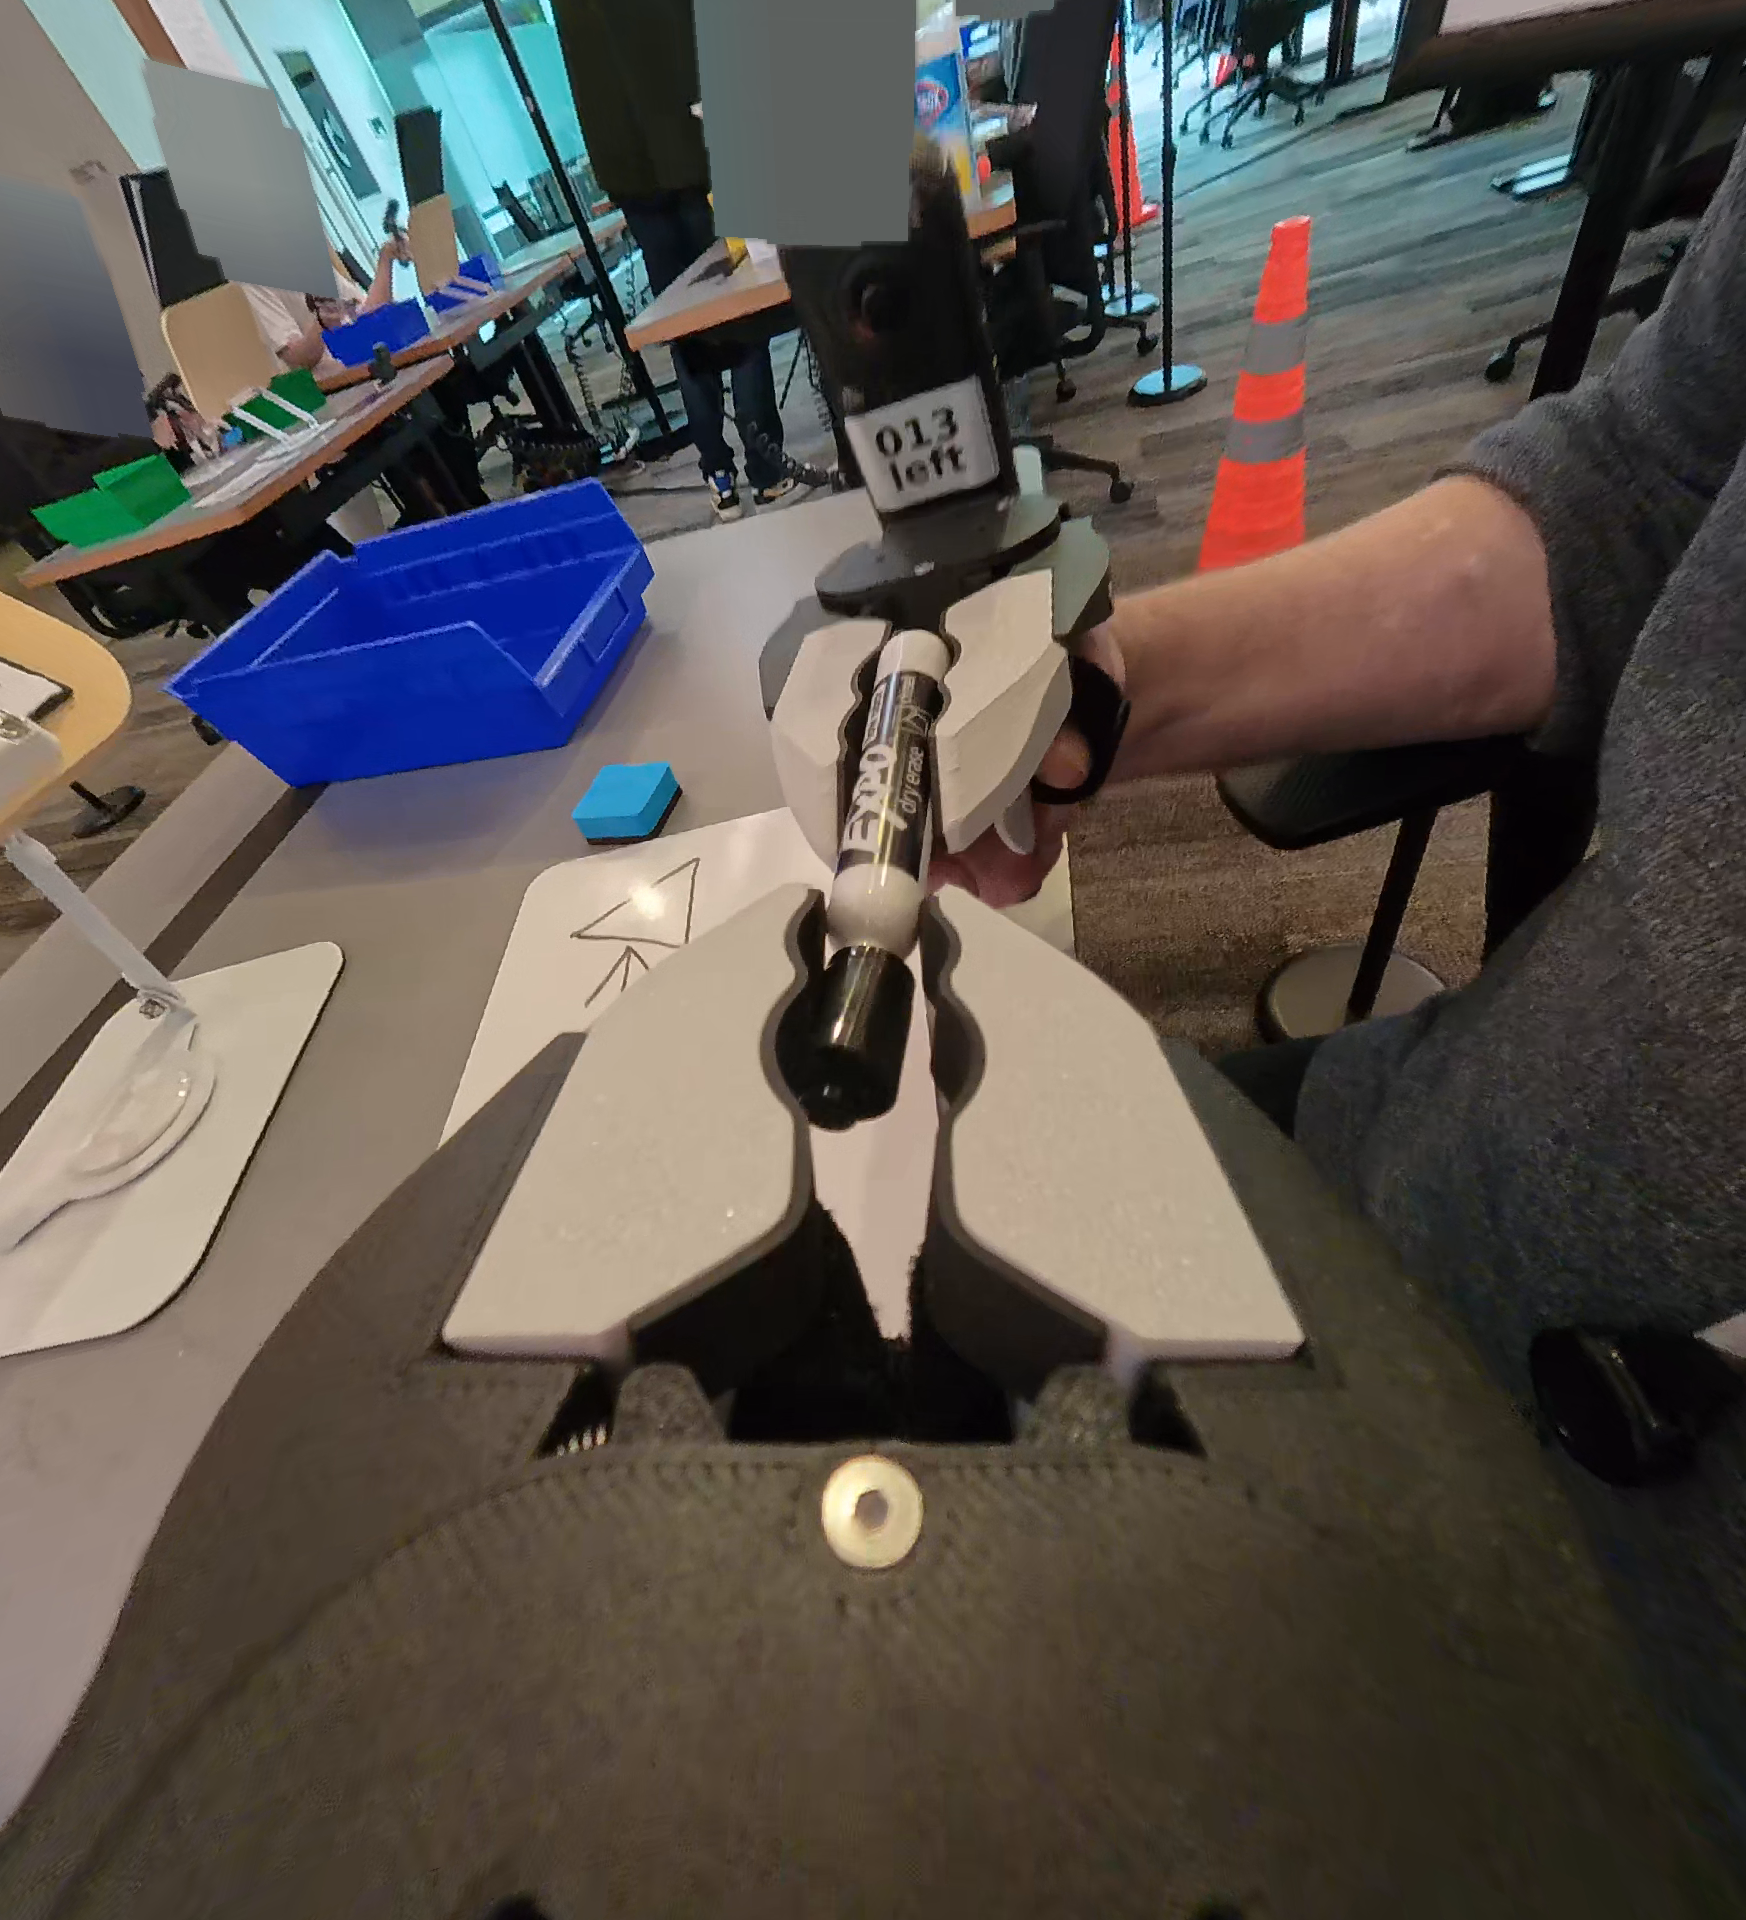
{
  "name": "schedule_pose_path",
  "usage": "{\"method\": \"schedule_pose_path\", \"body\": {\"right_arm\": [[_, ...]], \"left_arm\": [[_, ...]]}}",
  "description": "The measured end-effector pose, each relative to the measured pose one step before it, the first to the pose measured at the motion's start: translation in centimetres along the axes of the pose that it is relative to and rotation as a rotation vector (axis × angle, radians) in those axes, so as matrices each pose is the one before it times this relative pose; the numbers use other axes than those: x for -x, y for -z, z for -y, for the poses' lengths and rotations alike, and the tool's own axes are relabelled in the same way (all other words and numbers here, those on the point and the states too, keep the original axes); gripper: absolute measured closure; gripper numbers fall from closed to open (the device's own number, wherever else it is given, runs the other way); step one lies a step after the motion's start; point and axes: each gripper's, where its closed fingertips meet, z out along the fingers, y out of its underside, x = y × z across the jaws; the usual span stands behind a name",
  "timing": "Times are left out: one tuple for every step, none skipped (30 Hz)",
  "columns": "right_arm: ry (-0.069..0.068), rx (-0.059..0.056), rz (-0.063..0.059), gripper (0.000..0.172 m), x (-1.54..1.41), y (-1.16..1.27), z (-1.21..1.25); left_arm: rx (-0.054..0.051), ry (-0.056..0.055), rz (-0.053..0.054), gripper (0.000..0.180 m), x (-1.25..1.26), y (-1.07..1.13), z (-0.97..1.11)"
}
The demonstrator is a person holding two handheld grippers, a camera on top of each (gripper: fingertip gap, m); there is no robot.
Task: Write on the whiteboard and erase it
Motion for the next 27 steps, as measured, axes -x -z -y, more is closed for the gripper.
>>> {"method": "schedule_pose_path", "body": {"right_arm": [[-0.0191, -0.0249, 0.0107, 0.151, 0.061, -0.039, 0.218], [-0.0181, -0.0243, 0.0087, 0.151, 0.034, -0.055, 0.174], [-0.0148, -0.0146, 0.0081, 0.151, 0.057, -0.093, 0.053], [-0.0059, -0.0087, 0.0004, 0.151, 0.001, -0.124, 0.036], [-0.006, -0.0084, -0.0003, 0.15, 0.007, -0.133, 0.059], [-0.0055, -0.0099, 0.0015, 0.151, 0.01, -0.088, 0.099], [-0.0052, -0.0101, 0.0024, 0.151, 0.019, -0.02, 0.075], [-0.0088, -0.0082, 0.0022, 0.151, -0.028, 0.016, 0.053], [-0.0055, -0.0057, 0.0002, 0.151, -0.054, 0.022, 0.016], [-0.0022, 0.0008, -0.0034, 0.151, -0.086, -0.026, -0.073], [0.0009, 0.0044, 0.0064, 0.151, 0.107, -0.089, -0.138], [-0.0002, -0.0006, -0.0016, 0.151, 0.011, -0.092, -0.077], [-0.0019, -0.004, -0.0084, 0.151, -0.12, -0.063, -0.004], [-0.0055, -0.0029, -0.013, 0.151, -0.265, -0.034, -0.02], [-0.0122, -0.0046, -0.0035, 0.151, -0.196, -0.002, -0.045], [-0.0084, -0.0096, -0.0067, 0.151, -0.255, 0.011, -0.021], [-0.0048, -0.004, -0.0099, 0.151, -0.322, 0.005, -0.122], [-0.0075, -0.0004, -0.0057, 0.151, -0.277, 0.022, -0.175], [-0.0095, -0.0071, -0.0052, 0.151, -0.264, 0.022, -0.073], [-0.0102, -0.0142, -0.0084, 0.152, -0.295, -0.009, 0.078], [-0.0098, -0.0176, -0.0047, 0.151, -0.252, 0.009, 0.169], [-0.0121, -0.0248, 0.0002, 0.152, -0.168, 0.039, 0.3], [-0.0146, -0.0291, -0.0018, 0.151, -0.194, 0.058, 0.372], [-0.0124, -0.0244, -0.0041, 0.152, -0.234, 0.092, 0.375], [-0.0081, -0.0205, -0.0041, 0.151, -0.239, 0.124, 0.384], [-0.0086, -0.0253, -0.0032, 0.151, -0.211, 0.189, 0.446], [-0.0097, -0.0233, -0.0066, 0.151, -0.256, 0.215, 0.417]], "left_arm": [[-0.0155, 0.0008, 0.001, 0.163, 0.008, 0.09, 0.339], [-0.0103, -0.0017, 0.001, 0.163, 0.002, 0.102, 0.286], [0.0, -0.0029, -0.0021, 0.163, -0.007, 0.113, 0.142], [0.0027, -0.0029, -0.0015, 0.163, 0.034, 0.132, 0.076], [-0.0047, -0.0005, 0.0005, 0.163, 0.046, 0.134, 0.135], [-0.0114, 0.0036, 0.0013, 0.164, 0.023, 0.082, 0.205], [-0.0116, 0.0049, 0.002, 0.165, 0.036, 0.028, 0.197], [-0.0089, 0.0044, 0.0025, 0.166, 0.043, -0.011, 0.135], [-0.0104, 0.0048, 0.0031, 0.169, 0.052, -0.015, 0.132], [-0.0165, 0.006, 0.001, 0.18, 0.046, -0.005, 0.193], [-0.0122, 0.007, 0.0014, 0.18, 0.053, -0.006, 0.122], [-0.0016, 0.0057, 0.0061, 0.18, 0.147, -0.002, -0.04], [0.0027, 0.0113, 0.011, 0.18, 0.299, 0.017, -0.166], [-0.0012, 0.0173, 0.0042, 0.18, 0.257, 0.028, -0.193], [-0.0081, 0.0106, 0.0046, 0.18, 0.23, 0.012, -0.137], [-0.0075, 0.0037, 0.015, 0.18, 0.324, -0.053, -0.132], [-0.0017, 0.0043, 0.0103, 0.18, 0.33, -0.08, -0.231], [-0.0033, 0.0112, -0.004, 0.18, 0.23, -0.064, -0.241], [-0.0097, 0.0156, -0.0075, 0.18, 0.28, -0.055, -0.091], [-0.0114, 0.0083, -0.0025, 0.18, 0.353, -0.071, 0.069], [-0.009, -0.0008, -0.0044, 0.18, 0.293, -0.102, 0.259], [-0.0052, -0.0054, -0.0044, 0.18, 0.275, -0.164, 0.39], [-0.008, -0.009, 0.0012, 0.18, 0.357, -0.218, 0.524], [-0.0099, -0.0074, -0.0037, 0.18, 0.311, -0.314, 0.528], [-0.0087, 0.0025, -0.013, 0.179, 0.255, -0.368, 0.417], [-0.0106, 0.0109, -0.012, 0.18, 0.32, -0.368, 0.37], [-0.0119, 0.0104, -0.0113, 0.179, 0.311, -0.359, 0.331]]}}
